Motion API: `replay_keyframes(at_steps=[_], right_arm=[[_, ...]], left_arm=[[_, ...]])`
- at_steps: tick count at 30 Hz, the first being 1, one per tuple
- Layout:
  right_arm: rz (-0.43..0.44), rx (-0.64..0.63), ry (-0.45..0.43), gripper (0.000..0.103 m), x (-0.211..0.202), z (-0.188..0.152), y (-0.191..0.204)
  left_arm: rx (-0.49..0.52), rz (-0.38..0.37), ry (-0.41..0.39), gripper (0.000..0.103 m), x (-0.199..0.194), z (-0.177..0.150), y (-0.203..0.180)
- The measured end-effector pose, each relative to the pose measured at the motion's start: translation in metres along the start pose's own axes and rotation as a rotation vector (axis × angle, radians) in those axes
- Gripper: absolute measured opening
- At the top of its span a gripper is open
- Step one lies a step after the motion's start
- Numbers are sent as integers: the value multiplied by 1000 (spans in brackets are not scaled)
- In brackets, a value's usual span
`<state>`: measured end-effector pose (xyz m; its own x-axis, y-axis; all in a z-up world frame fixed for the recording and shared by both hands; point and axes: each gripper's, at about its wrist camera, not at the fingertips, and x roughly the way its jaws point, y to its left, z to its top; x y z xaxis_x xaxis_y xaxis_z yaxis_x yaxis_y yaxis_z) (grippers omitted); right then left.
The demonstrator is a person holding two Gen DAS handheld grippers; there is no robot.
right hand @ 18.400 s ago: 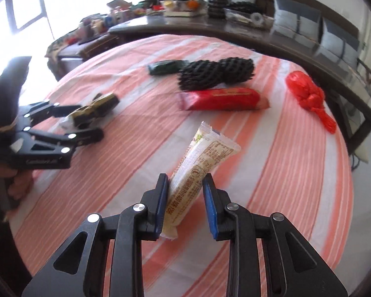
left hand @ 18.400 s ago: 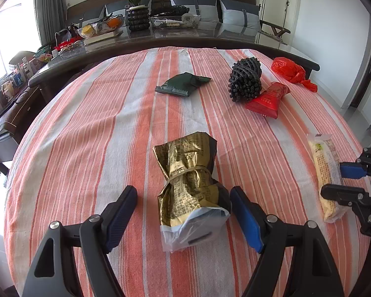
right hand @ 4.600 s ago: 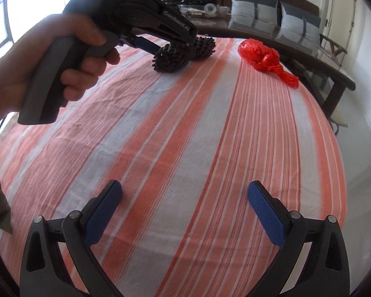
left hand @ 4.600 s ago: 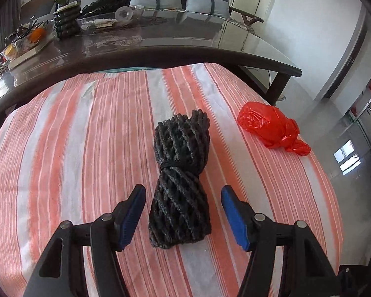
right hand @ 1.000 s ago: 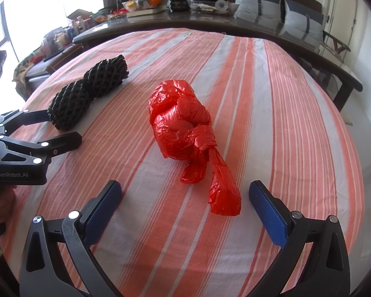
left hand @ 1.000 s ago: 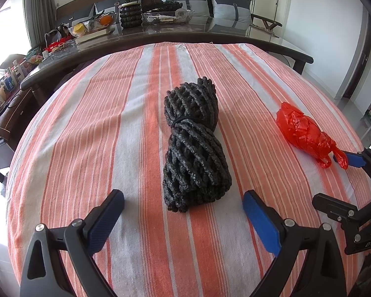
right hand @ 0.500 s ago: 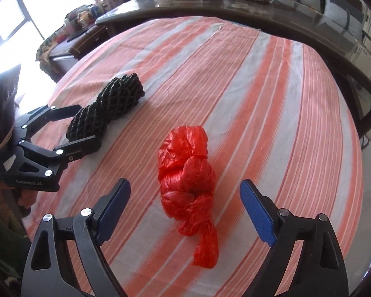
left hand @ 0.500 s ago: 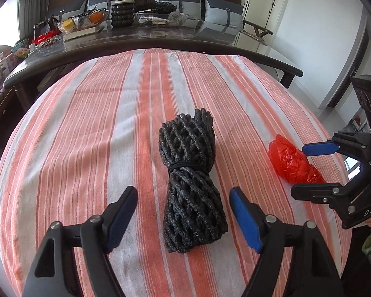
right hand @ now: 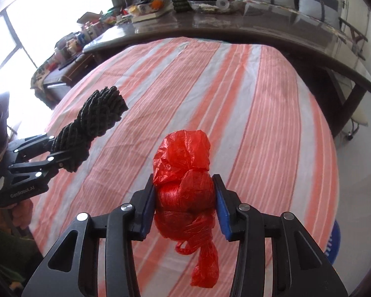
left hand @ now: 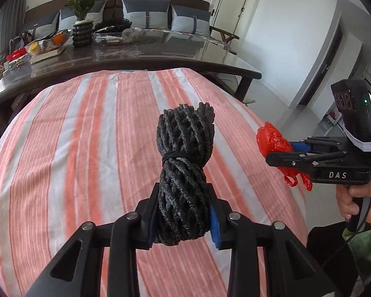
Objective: Collect trash
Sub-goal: 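Carry both items over the blue wastebasket and open both grippers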
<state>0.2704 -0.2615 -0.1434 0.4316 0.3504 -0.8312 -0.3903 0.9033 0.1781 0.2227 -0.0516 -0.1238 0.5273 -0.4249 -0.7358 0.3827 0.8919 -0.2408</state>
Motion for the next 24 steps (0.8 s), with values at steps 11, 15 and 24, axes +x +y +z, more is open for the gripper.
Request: replay_keyframes(at_steps=[11, 15, 24], right_arm=[[-241, 388, -67, 45, -104, -98, -185], [-263, 547, -51, 45, -104, -141, -243], [-194, 798, -38, 45, -75, -204, -332]], left_arm=[[179, -280, 125, 33, 78, 15, -204], [188, -312, 213, 33, 130, 9, -261], [200, -260, 337, 35, 237, -3, -324]])
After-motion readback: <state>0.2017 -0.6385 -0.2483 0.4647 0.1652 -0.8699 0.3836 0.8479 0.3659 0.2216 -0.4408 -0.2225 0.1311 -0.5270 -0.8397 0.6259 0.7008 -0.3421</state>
